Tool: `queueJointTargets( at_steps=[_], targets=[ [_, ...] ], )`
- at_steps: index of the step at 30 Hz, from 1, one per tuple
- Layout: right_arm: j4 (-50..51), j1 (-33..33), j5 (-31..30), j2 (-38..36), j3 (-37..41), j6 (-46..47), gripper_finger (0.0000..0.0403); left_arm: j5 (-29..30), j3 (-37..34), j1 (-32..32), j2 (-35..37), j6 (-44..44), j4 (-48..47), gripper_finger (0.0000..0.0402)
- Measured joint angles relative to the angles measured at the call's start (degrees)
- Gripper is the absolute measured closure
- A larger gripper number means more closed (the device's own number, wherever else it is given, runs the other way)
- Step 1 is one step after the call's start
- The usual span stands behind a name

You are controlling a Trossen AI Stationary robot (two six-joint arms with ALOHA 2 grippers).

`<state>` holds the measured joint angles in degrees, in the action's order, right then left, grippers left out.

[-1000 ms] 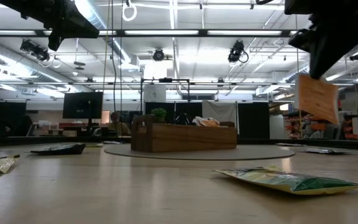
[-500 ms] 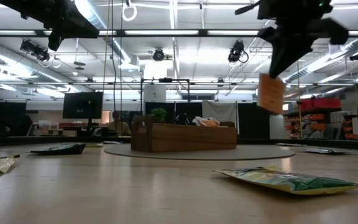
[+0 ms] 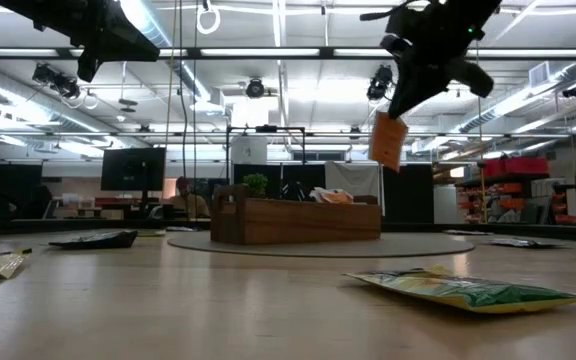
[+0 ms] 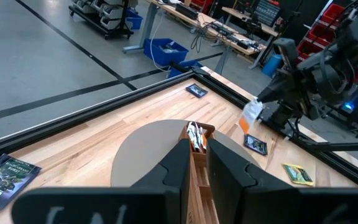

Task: Pick & Place Tea
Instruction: Put the orange tea bag into the right section of the wooden organizer

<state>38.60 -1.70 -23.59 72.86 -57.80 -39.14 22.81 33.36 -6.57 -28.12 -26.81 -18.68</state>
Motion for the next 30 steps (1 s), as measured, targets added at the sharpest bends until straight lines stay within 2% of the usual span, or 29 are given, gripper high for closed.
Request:
queueJointTargets(
  at_steps=[10,19,30],
  targets=[
    [-8.0,-4.8,1.8,0.2,0.0,-12.5,0.0403,0.0,0.0,0.0,0.0,0.0,0.0,0.0344],
    [-10.7,-5.9,2.7,5.5,0.0,-16.3,0.0403,0.0,0.0,0.0,0.0,0.0,-0.1,0.0344],
    [-14.7,-6.4,6.8,11.1,0.0,-18.7,0.0403,0.0,0.0,0.0,0.0,0.0,-0.1,0.0344]
  ],
)
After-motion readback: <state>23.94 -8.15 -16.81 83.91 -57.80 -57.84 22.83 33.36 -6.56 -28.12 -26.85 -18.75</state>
